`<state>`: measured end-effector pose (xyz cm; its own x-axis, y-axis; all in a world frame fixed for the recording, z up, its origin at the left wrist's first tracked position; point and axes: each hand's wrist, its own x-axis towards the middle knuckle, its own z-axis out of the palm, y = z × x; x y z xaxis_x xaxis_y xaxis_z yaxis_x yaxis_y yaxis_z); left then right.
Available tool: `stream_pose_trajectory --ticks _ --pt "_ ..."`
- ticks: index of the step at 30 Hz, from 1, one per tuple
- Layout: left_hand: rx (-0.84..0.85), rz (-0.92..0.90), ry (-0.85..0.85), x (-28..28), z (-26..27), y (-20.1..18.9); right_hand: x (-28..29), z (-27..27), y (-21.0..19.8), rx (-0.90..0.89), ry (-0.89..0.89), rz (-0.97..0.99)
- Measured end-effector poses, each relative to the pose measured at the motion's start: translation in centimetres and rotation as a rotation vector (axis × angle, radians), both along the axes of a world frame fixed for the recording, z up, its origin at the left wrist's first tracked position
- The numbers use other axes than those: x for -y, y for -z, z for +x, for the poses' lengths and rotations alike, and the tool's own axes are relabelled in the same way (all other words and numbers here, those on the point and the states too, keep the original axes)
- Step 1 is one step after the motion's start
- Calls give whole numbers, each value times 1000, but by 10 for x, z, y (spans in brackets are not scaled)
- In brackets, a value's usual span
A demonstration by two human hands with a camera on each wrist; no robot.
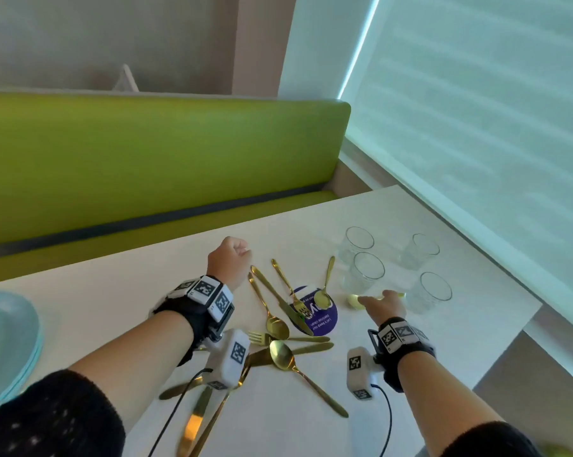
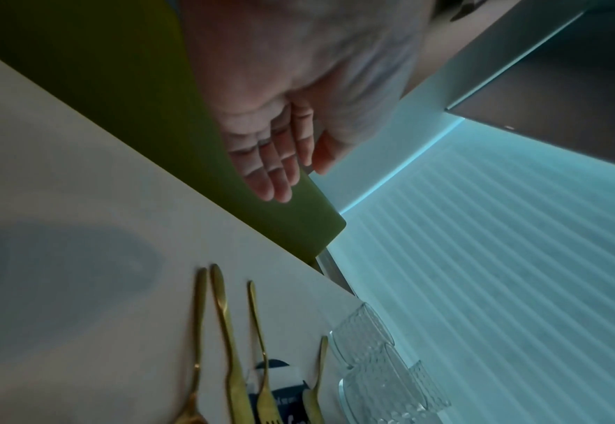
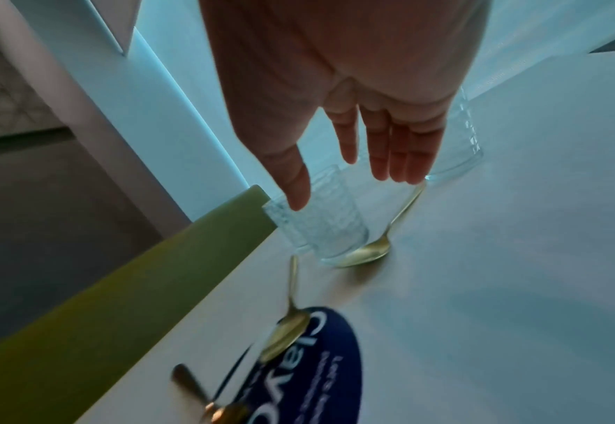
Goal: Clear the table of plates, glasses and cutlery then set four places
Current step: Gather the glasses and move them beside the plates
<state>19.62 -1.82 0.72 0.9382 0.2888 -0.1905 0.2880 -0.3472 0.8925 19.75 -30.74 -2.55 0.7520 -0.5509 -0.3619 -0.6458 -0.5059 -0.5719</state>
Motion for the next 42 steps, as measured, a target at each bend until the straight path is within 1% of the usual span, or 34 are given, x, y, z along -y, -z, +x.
stream_pose_trajectory --ticks 2,6,11,16,20,24,27,29,32,34,36,39,41,42 --pt "-12 -8 12 22 16 5 17 16 11 15 5 21" --pt "-60 10 37 63 45 18 40 45 36 50 -59 69" --pt "-103 42 97 102 64 32 48 69 59 151 -141 63" --pt "-160 97 192 123 73 41 47 78 72 258 -151 89" --pt "-186 141 329 132 74 47 44 78 72 318 -182 91" --pt "-172 119 442 141 75 50 34 75 61 389 -322 92" --pt "-138 91 499 146 76 51 21 78 42 412 -435 195" --pt "-106 53 493 147 76 51 13 80 30 414 -480 317" --pt "-78 -3 425 148 75 47 6 84 22 373 -517 475" --pt "-70 20 393 148 74 44 5 85 19 320 -515 576" --pt "-73 40 367 148 72 44 8 87 18 256 -543 628" --pt "-93 35 299 146 71 45 25 96 15 184 -591 568" --pt "-111 27 233 142 73 45 43 106 18 198 -491 464" --pt "-116 17 201 140 74 45 54 111 21 218 -415 366"
